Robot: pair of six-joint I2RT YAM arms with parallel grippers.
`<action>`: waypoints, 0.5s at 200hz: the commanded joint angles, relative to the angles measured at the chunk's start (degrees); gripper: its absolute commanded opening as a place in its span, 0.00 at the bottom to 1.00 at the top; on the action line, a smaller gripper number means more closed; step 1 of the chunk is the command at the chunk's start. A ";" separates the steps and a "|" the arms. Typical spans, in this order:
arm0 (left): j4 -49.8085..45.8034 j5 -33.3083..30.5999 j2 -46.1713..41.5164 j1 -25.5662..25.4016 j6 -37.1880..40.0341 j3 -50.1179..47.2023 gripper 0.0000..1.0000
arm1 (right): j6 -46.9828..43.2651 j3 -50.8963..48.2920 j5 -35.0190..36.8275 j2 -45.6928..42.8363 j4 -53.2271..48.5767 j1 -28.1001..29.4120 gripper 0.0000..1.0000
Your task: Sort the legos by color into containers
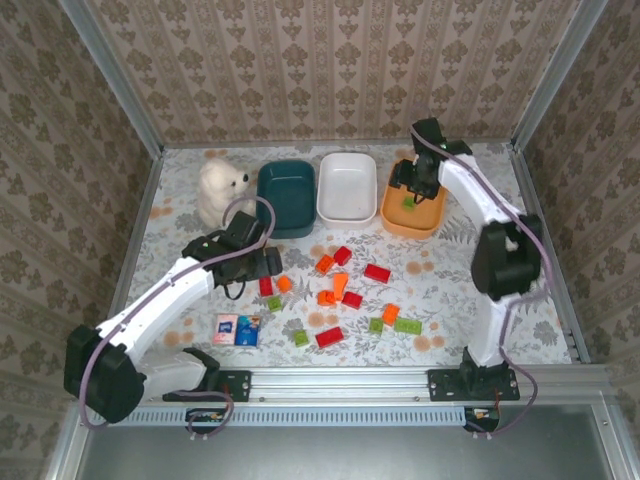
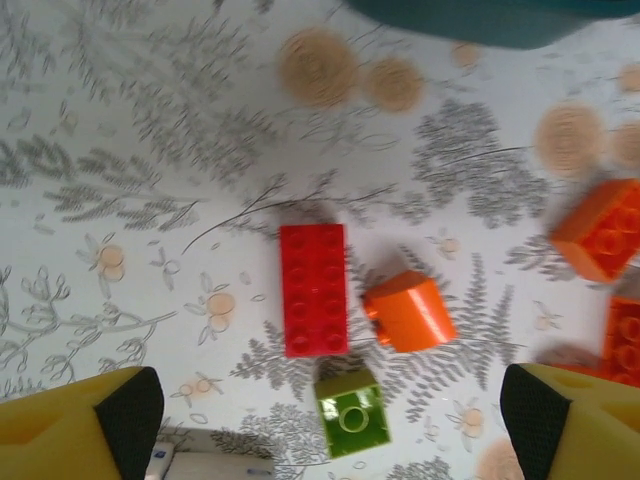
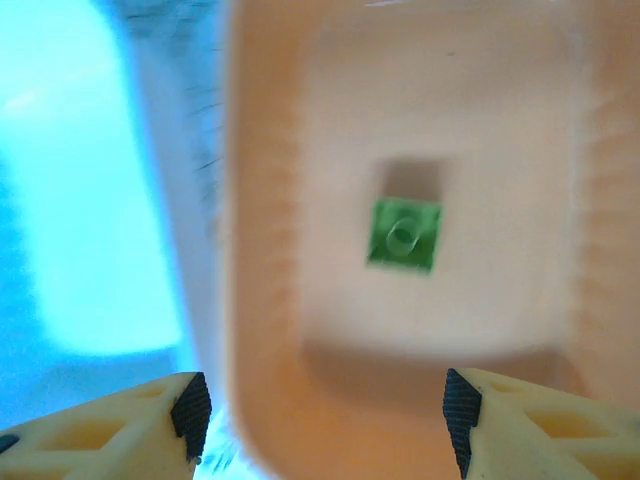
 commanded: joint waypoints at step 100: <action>2.38 5.97 19.37 5.40 1.78 3.90 0.75 | 1.41 -43.96 -17.85 -36.55 25.46 21.82 0.71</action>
